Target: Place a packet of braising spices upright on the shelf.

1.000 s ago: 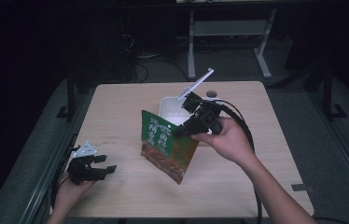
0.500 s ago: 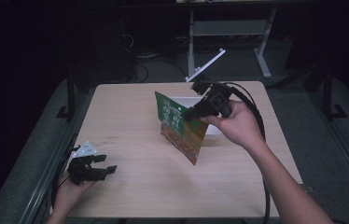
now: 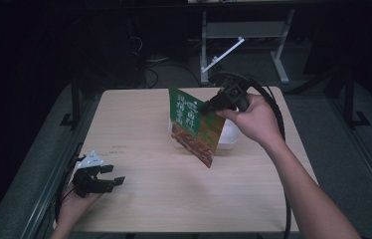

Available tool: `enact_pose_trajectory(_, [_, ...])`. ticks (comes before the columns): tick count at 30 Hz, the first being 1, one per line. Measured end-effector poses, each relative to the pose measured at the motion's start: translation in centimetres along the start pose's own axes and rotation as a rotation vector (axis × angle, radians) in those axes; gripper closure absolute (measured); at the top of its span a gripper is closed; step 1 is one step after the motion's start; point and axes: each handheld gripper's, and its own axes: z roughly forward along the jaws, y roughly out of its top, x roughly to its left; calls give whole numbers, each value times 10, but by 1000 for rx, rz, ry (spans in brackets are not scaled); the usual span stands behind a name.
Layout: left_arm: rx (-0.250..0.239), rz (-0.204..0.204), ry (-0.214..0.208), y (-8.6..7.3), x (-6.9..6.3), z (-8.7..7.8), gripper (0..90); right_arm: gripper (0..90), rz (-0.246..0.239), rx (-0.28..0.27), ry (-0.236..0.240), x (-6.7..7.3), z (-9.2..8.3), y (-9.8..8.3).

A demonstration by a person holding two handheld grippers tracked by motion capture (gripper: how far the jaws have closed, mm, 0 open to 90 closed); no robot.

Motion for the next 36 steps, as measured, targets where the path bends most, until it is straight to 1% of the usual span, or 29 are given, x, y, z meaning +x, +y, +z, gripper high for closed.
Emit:
enact_pose_trajectory(1, [-2, 1, -3, 0, -1, 0, 332, 900, 1, 2, -7, -1, 1, 4])
enact_pose_trajectory(2, [-2, 1, -3, 0, -1, 0, 332, 900, 1, 2, -7, -1, 1, 4])
enact_pose_trajectory(3, [-4, 5, -4, 0, -1, 0, 332, 900, 4, 5, -19, -2, 1, 9])
enact_pose_trajectory(4, [-4, 5, -4, 0, -1, 0, 332, 900, 4, 5, -19, -2, 1, 9])
enact_pose_trajectory(5, [-4, 7, -4, 0, -1, 0, 332, 900, 9, 3, -28, -6, 1, 13])
enact_pose_trajectory(7, [-4, 4, -4, 0, -1, 0, 332, 900, 13, 2, -30, -7, 1, 14])
enact_pose_trajectory(8, [-4, 4, -4, 0, 0, 0, 332, 900, 22, -4, -35, -11, 2, 17])
enact_pose_trajectory(11, [-1, 8, -2, 0, -1, 0, 333, 900, 27, -7, -43, -14, 3, 21])
enact_pose_trajectory(13, [0, 11, -6, 0, -1, 1, 333, 900, 44, -11, -49, -20, 5, 25])
enact_pose_trajectory(17, [0, 12, -6, 0, -1, 1, 333, 900, 51, -14, -60, -24, 8, 29])
enact_pose_trajectory(18, [1, 12, -7, 0, -1, 1, 333, 900, 49, -11, -72, -26, 10, 32])
enact_pose_trajectory(19, [2, 11, -8, 0, -1, 1, 333, 900, 49, -11, -72, -26, 10, 32])
enact_pose_trajectory(21, [2, 10, -8, 0, -1, 1, 333, 900, 62, -15, -87, -30, 11, 37])
enact_pose_trajectory(23, [0, 10, -8, 0, -1, 1, 333, 900, 62, -15, -87, -30, 11, 37])
enact_pose_trajectory(24, [-3, 12, -9, 0, -1, 1, 333, 900, 72, -22, -98, -34, 14, 40])
enact_pose_trajectory(32, [-6, 9, -11, 0, -1, 1, 333, 900, 100, -13, -127, -46, 26, 45])
enact_pose_trajectory(36, [-5, 9, -13, 0, -1, 1, 333, 900, 102, -23, -138, -52, 29, 46])
